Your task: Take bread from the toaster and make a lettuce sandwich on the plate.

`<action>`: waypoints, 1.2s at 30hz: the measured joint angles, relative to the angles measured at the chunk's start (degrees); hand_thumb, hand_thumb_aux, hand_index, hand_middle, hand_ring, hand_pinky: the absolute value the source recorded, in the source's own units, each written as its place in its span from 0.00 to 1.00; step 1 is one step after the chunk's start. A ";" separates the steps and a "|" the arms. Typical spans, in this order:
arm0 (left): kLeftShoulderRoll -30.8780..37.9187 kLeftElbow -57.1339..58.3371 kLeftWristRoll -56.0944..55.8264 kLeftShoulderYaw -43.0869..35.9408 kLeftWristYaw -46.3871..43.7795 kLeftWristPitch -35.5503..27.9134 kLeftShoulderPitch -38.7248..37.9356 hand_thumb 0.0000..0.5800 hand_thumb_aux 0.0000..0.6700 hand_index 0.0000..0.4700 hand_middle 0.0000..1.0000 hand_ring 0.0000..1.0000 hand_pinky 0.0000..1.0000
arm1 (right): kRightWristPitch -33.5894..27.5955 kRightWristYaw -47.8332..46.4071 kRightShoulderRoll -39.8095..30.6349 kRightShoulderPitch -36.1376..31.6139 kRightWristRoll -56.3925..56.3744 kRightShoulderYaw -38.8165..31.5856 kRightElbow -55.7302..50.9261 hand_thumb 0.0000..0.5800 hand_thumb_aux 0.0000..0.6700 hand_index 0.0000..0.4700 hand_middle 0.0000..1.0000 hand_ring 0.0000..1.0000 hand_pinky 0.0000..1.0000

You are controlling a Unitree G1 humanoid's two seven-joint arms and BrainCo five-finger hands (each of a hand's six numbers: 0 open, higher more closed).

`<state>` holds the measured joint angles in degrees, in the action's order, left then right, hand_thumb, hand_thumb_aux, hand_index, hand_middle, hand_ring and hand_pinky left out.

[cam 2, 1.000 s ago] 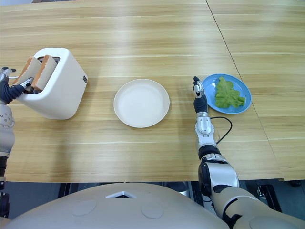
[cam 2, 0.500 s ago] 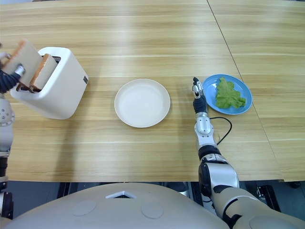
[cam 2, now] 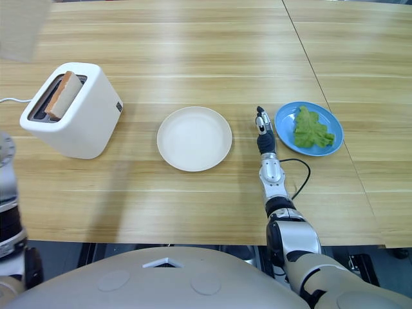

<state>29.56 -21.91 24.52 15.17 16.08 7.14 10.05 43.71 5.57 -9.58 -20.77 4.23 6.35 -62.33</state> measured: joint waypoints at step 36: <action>-11.88 44.79 0.00 -36.93 -30.32 10.43 10.80 1.00 0.96 0.94 0.67 0.67 0.67 | -0.72 0.05 -0.07 -0.39 0.02 -0.07 0.02 0.00 0.00 0.00 0.00 0.00 0.00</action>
<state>17.67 22.88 24.51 -21.76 -14.24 17.57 20.84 42.99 5.63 -9.65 -21.16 4.25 6.28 -62.31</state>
